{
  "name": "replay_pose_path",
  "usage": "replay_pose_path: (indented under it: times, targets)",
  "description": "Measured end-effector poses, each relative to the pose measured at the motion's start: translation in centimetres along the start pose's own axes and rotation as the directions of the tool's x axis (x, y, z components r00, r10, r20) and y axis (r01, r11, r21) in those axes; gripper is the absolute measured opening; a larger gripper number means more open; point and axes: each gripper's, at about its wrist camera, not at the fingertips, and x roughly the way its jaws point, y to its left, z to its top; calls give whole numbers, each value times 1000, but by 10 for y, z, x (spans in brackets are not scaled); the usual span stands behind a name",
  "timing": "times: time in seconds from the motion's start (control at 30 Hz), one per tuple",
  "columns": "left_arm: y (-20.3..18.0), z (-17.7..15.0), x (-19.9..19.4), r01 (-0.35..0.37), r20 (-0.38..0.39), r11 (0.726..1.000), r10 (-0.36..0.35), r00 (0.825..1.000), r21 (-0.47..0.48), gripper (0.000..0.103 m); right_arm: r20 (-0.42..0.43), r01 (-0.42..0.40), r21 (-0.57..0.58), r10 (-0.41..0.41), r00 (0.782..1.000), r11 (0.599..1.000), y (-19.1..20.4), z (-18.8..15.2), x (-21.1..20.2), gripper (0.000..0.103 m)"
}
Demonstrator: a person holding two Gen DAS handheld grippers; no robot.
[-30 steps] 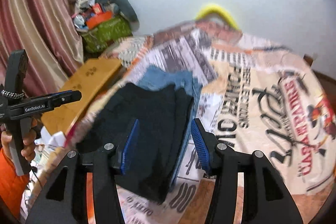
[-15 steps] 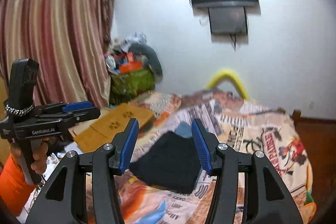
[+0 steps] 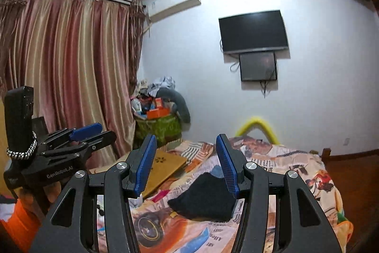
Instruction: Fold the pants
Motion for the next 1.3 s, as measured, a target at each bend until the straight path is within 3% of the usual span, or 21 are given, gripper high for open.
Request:
replay_pose_path:
  times: [0.1,0.17,0.23,0.37,0.43,0.57,0.63,1.3]
  targets:
    - [-3,-7,-10,-3,12,1000,3,1000,-10,53,18,18,0,-18,1000,1000,6,-7,-6,49]
    - [-4,-11,-15,-5,16,1000,5,1000,-14,61,15,29,3,-29,999,1000,8,-10,-5,49]
    - [-6,-15,-20,-2,22,1000,3,1000,-17,69,1,29,15,-29,1000,999,9,-14,-4,59]
    - [-7,-23,-31,1,22,1000,0,1000,-27,82,2,65,11,-65,998,998,11,-17,-7,69]
    - [-5,-26,-34,-2,22,999,3,1000,-41,93,7,78,12,-79,997,997,11,-19,-12,83]
    - [0,-30,-35,-3,16,998,4,1000,-66,100,18,117,0,-117,993,993,13,-21,-17,93]
    - [1,-32,-35,-6,14,997,7,1000,-74,101,22,132,0,-132,991,991,13,-23,-19,103]
    - [-4,-43,-32,-8,-16,998,7,1000,-58,102,-24,148,7,-147,989,989,10,-37,-24,103]
